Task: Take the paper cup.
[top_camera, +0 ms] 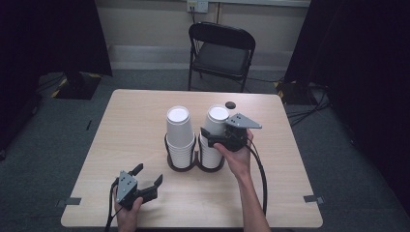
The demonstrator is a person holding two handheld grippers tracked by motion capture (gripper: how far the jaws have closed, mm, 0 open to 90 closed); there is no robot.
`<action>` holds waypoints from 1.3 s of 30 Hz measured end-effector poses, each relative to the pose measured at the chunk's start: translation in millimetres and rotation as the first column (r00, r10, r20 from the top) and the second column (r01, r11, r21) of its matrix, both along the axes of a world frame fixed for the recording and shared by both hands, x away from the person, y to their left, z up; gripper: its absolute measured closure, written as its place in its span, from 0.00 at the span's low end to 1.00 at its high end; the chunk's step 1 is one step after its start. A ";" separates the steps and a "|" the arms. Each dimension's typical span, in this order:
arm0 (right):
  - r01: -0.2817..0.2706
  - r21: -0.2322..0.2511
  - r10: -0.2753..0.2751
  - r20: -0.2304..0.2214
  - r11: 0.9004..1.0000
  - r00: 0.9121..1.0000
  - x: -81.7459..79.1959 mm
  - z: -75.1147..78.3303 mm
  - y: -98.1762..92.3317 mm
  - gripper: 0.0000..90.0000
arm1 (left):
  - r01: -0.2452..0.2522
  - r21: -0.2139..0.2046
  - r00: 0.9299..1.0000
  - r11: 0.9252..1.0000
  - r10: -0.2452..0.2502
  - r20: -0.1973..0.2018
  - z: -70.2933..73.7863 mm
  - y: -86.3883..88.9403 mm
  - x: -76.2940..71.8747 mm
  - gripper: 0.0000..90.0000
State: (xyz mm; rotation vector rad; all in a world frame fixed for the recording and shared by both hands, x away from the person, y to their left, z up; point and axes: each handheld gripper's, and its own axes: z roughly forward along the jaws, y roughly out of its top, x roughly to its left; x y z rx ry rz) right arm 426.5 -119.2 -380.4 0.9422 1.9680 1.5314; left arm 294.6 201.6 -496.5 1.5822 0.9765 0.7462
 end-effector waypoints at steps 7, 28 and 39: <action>-0.001 0.013 0.001 0.002 1.000 1.000 0.0 -0.5 -1.0 0.15 | -0.002 0.002 1.000 1.000 0.002 0.003 0.0 0.0 -0.5 0.20; 0.001 0.023 -0.002 0.046 1.000 0.999 -1.9 11.2 -3.6 0.17 | -0.003 -0.003 1.000 1.000 0.003 0.011 -0.2 -0.1 -1.4 0.20; 0.000 0.038 -0.002 0.058 0.999 0.998 -2.8 23.5 -6.3 0.17 | -0.015 0.004 1.000 1.000 0.015 0.019 -0.3 -1.0 -2.3 0.24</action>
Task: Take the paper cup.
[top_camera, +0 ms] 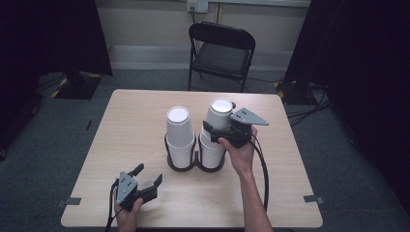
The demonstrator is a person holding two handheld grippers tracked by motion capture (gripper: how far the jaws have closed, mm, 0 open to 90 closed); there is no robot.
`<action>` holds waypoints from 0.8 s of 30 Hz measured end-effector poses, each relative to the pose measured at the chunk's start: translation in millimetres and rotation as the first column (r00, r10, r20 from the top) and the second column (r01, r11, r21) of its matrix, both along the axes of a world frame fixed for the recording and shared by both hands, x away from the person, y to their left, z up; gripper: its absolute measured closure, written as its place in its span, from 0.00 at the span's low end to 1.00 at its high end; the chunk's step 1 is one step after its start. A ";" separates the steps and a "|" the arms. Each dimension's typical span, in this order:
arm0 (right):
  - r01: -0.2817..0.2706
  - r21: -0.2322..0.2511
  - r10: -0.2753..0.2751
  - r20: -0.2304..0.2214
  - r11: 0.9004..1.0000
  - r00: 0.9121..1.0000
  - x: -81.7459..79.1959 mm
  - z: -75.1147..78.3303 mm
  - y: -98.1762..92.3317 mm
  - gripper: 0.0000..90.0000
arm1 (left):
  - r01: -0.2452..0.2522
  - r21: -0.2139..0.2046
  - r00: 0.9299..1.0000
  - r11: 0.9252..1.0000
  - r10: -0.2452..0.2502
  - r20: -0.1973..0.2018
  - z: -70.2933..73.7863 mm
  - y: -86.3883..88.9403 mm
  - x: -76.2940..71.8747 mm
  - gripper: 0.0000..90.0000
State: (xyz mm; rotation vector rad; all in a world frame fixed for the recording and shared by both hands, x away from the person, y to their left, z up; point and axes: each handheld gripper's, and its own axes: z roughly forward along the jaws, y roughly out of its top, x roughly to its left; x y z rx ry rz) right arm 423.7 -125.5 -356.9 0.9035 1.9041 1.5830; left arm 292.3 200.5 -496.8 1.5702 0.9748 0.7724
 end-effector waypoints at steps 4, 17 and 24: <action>-0.001 0.007 0.001 0.007 1.000 1.000 0.7 4.1 0.3 0.17 | 0.004 -0.007 1.000 1.000 -0.004 -0.002 0.0 1.0 0.0 0.24; -0.001 0.031 0.000 0.027 1.000 1.000 -1.1 16.2 -2.4 0.17 | -0.002 -0.004 1.000 1.000 0.002 0.000 0.0 0.3 -0.4 0.23; -0.012 0.057 0.010 0.029 0.998 1.000 -1.5 23.0 -4.0 0.17 | -0.002 -0.004 1.000 1.000 0.002 0.004 -0.1 0.4 -0.9 0.23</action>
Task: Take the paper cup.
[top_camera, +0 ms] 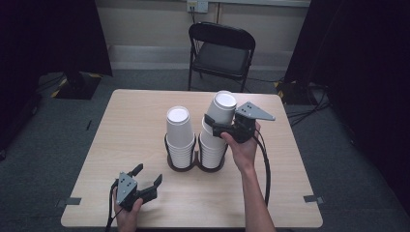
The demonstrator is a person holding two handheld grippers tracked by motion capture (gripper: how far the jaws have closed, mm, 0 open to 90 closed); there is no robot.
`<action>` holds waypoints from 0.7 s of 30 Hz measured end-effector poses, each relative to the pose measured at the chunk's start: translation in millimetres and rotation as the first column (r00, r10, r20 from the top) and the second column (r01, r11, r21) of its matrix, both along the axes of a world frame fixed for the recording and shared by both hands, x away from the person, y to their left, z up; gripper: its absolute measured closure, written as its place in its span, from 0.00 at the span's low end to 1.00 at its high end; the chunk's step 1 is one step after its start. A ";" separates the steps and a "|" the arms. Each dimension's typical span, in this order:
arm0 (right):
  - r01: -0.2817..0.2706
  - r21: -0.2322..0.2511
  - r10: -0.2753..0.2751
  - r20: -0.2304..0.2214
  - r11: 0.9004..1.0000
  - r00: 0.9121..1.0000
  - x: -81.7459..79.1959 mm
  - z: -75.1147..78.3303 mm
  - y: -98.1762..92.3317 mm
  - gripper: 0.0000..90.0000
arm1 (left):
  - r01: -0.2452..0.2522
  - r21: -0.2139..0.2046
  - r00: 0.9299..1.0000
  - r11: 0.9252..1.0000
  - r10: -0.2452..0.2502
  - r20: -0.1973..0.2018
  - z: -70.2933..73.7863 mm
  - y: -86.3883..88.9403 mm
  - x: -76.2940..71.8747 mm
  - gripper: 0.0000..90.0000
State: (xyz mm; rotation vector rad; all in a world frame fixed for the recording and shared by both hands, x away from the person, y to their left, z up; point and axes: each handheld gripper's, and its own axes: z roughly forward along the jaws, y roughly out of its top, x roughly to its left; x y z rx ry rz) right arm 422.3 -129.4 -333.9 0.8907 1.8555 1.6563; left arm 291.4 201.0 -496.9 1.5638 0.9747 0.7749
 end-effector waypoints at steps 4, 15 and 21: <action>0.000 0.017 0.000 0.000 1.000 1.000 0.6 0.9 -1.9 0.17 | -0.002 0.001 1.000 1.000 0.002 0.001 0.0 -0.2 -0.2 0.23; 0.016 0.045 -0.016 0.020 0.999 1.000 -1.9 11.6 -4.5 0.17 | 0.004 -0.021 1.000 1.000 -0.004 0.000 -0.3 2.2 -0.1 0.22; 0.020 0.042 -0.022 0.041 0.999 0.999 -4.3 17.8 -6.2 0.17 | -0.011 -0.013 1.000 1.000 0.011 -0.002 -0.1 1.1 -0.5 0.22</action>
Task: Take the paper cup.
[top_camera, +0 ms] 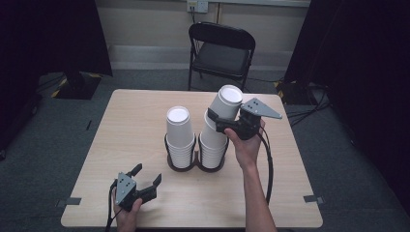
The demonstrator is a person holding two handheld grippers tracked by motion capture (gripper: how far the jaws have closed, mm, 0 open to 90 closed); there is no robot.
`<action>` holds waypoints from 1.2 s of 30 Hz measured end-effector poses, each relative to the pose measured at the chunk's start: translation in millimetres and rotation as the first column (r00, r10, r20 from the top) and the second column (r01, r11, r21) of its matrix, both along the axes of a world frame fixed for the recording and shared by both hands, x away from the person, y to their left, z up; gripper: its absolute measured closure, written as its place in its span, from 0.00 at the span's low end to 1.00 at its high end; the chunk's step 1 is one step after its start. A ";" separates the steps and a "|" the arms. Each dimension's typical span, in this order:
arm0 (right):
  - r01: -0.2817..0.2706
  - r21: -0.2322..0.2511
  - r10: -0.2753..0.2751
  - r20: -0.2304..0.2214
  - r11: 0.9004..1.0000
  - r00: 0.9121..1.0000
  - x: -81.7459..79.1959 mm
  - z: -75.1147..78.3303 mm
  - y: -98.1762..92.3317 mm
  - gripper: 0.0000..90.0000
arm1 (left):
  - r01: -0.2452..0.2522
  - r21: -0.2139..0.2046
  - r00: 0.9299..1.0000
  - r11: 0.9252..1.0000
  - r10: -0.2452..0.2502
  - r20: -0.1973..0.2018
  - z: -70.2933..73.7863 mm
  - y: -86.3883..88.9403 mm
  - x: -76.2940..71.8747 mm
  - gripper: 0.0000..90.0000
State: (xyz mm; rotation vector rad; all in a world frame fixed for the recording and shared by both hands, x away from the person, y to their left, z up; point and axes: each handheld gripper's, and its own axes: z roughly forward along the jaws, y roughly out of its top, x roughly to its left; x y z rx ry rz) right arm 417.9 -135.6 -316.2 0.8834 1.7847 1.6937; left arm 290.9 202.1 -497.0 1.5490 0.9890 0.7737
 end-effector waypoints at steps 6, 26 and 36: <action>-0.003 0.016 0.003 0.011 1.000 1.000 -6.6 4.7 -6.0 0.17 | 0.010 -0.005 1.000 1.000 -0.010 -0.016 0.2 0.7 1.1 0.22; 0.063 0.077 -0.062 -0.009 0.995 0.998 -33.0 2.7 -47.5 0.17 | 0.078 -0.025 0.996 0.997 -0.079 -0.046 0.6 1.7 1.4 0.17; 0.086 0.110 -0.081 -0.047 0.990 0.996 -51.0 -17.3 -60.5 0.17 | 0.123 -0.045 0.991 0.991 -0.125 -0.048 2.5 1.7 0.3 0.19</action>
